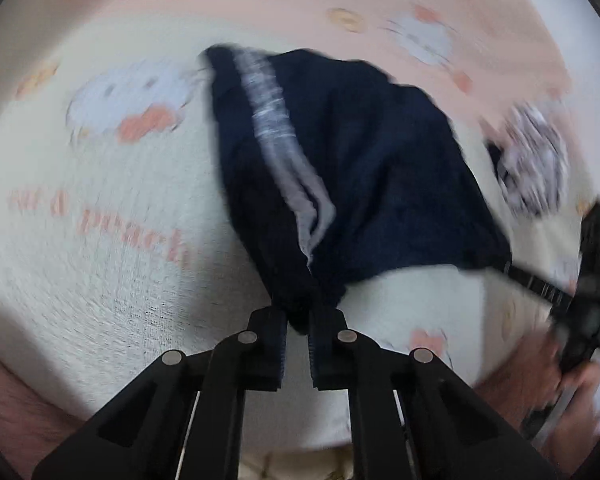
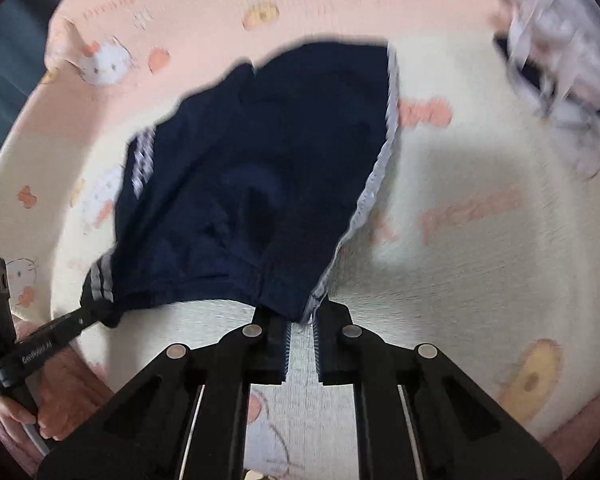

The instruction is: Fold clothes

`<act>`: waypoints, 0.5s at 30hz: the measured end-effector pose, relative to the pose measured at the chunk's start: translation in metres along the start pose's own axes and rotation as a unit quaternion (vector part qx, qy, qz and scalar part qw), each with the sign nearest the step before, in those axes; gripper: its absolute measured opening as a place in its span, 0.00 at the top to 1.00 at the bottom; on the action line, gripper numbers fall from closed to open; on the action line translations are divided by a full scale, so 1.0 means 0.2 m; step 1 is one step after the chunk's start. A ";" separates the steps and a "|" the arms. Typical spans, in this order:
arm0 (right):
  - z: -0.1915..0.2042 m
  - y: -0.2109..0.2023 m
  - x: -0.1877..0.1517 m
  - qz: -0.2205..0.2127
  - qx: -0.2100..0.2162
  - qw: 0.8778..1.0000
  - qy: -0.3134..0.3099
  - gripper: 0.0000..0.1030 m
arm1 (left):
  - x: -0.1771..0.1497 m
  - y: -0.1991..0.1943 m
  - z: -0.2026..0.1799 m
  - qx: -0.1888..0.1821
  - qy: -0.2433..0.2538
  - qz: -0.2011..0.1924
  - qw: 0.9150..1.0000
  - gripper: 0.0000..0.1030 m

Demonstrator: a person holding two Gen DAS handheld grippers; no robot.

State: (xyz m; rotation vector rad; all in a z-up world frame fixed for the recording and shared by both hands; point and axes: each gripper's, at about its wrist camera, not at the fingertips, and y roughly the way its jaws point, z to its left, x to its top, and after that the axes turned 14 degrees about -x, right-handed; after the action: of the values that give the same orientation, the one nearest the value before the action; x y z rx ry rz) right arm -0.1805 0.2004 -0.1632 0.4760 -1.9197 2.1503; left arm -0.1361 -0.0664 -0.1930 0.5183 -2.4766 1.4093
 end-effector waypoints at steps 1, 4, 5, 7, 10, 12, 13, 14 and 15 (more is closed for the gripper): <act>-0.01 -0.07 0.00 -0.013 0.000 1.000 0.001 0.92 | 0.00 -0.03 -0.04 0.006 0.018 -0.001 1.000 0.91; -0.05 -0.22 -0.01 -0.027 0.010 0.999 0.015 0.92 | -0.02 -0.11 -0.09 0.014 0.032 -0.004 0.999 0.91; -0.05 -0.26 -0.04 -0.026 0.005 1.000 0.011 0.92 | -0.03 -0.12 -0.09 0.020 0.030 -0.004 0.999 0.91; -0.06 -0.30 -0.13 -0.024 -0.019 1.000 0.003 0.92 | -0.08 -0.12 -0.06 0.023 0.015 0.009 1.000 0.91; -0.07 -0.20 -0.18 0.019 -0.040 0.999 0.003 0.92 | -0.17 -0.08 0.00 0.028 -0.013 0.042 0.999 0.91; -0.10 -0.13 -0.26 0.056 -0.047 0.997 0.008 0.92 | -0.22 -0.06 0.01 0.032 -0.025 0.062 0.997 0.91; -0.11 -0.11 -0.28 0.069 -0.048 0.996 0.012 0.92 | -0.25 -0.05 0.01 0.034 -0.026 0.069 0.997 0.91; -0.12 -0.10 -0.28 0.078 -0.055 0.995 0.010 0.92 | -0.26 -0.05 0.01 0.037 -0.030 0.077 0.996 0.91; -0.13 -0.09 -0.29 0.086 -0.062 0.994 0.008 0.92 | -0.27 -0.05 0.02 0.040 -0.035 0.085 0.995 0.90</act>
State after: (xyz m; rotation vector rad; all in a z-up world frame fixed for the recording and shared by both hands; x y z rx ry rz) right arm -0.1220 0.2322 -0.1714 0.2793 -2.1406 2.1114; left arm -0.0843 -0.0642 -0.2080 0.3859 -2.5810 1.5855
